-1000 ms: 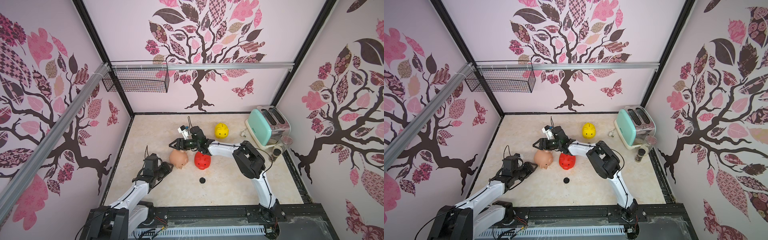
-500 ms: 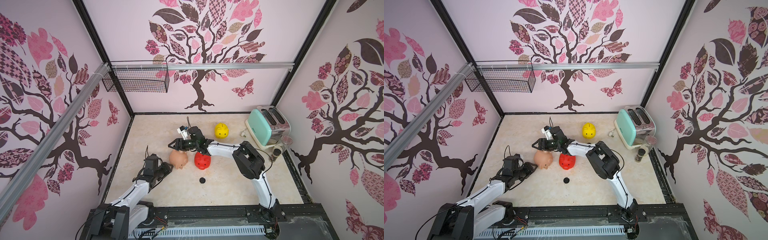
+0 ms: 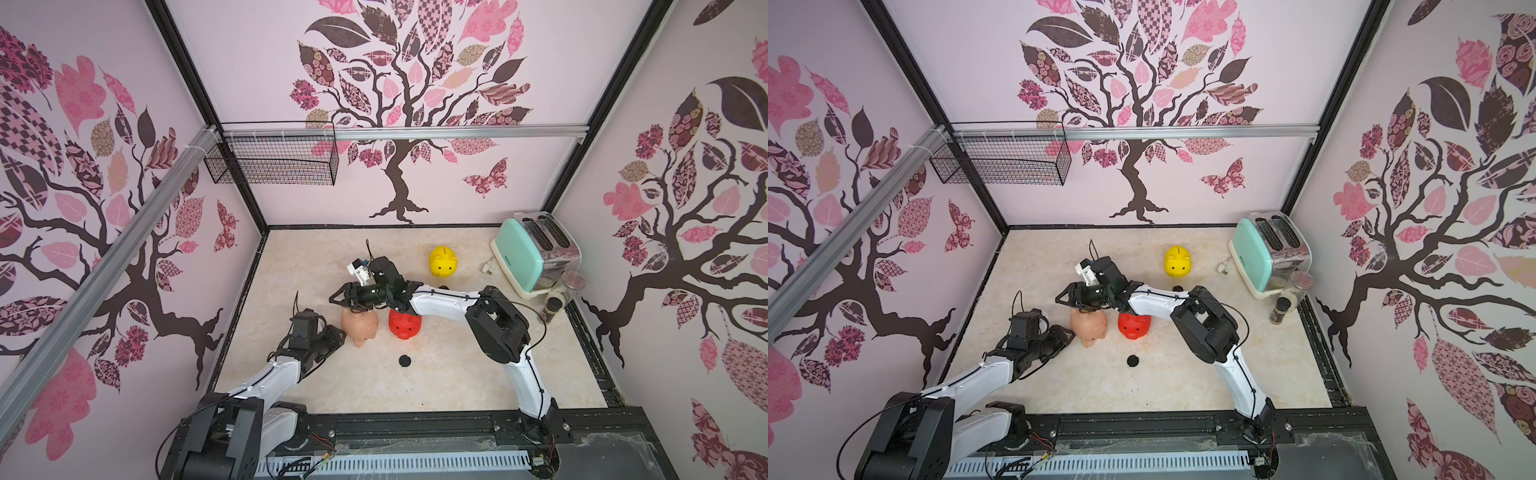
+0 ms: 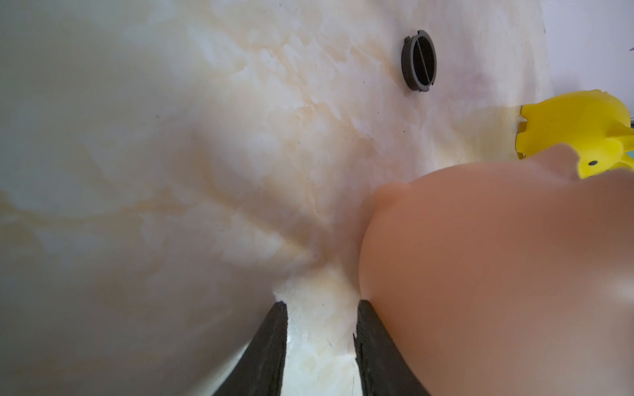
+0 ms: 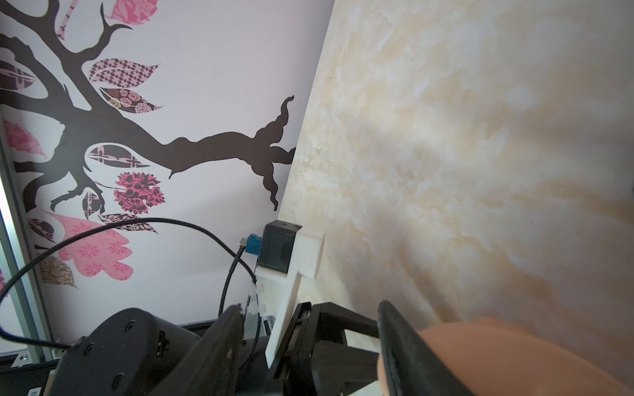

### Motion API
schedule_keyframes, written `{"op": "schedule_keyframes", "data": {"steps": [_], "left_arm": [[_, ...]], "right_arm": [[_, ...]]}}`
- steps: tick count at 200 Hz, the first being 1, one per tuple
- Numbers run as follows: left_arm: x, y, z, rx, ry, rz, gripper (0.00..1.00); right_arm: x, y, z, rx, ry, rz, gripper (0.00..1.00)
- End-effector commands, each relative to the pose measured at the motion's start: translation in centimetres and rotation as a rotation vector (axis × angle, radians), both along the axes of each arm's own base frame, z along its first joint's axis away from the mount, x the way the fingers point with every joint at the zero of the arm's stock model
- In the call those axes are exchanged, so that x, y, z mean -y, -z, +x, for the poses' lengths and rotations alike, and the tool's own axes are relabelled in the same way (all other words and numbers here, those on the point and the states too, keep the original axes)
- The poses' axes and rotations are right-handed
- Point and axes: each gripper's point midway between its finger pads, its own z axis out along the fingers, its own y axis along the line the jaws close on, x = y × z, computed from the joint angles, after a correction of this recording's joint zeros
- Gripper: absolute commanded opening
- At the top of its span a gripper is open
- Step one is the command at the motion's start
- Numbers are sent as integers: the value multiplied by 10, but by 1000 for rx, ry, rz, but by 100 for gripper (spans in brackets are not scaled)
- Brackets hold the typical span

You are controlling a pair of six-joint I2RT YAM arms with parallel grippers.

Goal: Close piggy banks
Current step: Turn over the piggy bank at the center of the board.

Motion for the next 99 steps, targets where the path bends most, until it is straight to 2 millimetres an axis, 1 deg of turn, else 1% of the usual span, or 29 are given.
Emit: {"op": "schedule_keyframes", "data": {"steps": [1, 24, 37, 80, 99], "left_arm": [[1, -12, 13, 65, 6, 8, 37], [-2, -10, 12, 60, -3, 23, 37], [-4, -9, 11, 52, -11, 34, 37], [-13, -8, 6, 44, -36, 72, 40], [-17, -13, 4, 55, -56, 76, 40]], "right_arm": [[-4, -20, -10, -3, -10, 6, 65], [-6, -21, -15, -18, -25, 15, 65], [-5, -21, -18, -24, -21, 20, 66], [-5, -42, -22, 16, -36, 44, 65], [-5, -51, -23, 31, -43, 50, 65]]}}
